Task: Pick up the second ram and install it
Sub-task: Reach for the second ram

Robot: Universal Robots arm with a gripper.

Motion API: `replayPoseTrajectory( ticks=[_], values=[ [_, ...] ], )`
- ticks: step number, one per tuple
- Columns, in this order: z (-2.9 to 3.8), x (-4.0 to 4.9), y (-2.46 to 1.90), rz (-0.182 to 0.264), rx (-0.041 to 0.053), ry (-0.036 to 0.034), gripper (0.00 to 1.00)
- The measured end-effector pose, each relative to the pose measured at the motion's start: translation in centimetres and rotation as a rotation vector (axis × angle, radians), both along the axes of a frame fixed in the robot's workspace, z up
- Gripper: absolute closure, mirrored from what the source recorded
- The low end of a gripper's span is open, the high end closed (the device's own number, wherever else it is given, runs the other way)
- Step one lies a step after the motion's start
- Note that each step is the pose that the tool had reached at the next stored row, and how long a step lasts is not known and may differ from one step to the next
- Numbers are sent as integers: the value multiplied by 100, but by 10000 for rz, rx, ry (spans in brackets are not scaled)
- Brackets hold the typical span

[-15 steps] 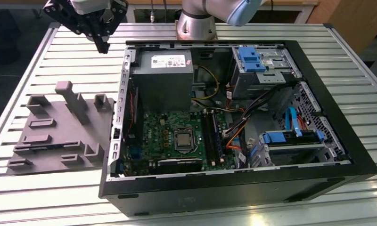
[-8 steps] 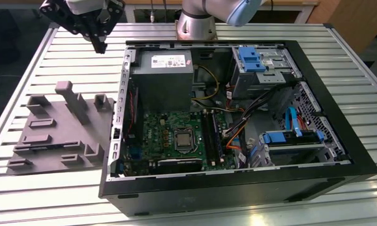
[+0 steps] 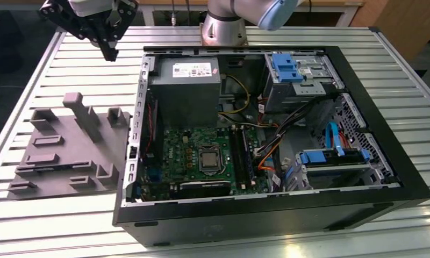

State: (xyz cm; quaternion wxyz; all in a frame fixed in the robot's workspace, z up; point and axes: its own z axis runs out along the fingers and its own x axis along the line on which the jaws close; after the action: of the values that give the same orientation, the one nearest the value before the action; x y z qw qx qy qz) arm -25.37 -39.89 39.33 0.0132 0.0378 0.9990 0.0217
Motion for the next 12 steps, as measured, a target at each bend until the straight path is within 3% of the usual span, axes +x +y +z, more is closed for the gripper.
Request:
replayPoseTrajectory(
  ticks=[12],
  values=[
    [0,-91,0,-1,1,0,89]
  ],
)
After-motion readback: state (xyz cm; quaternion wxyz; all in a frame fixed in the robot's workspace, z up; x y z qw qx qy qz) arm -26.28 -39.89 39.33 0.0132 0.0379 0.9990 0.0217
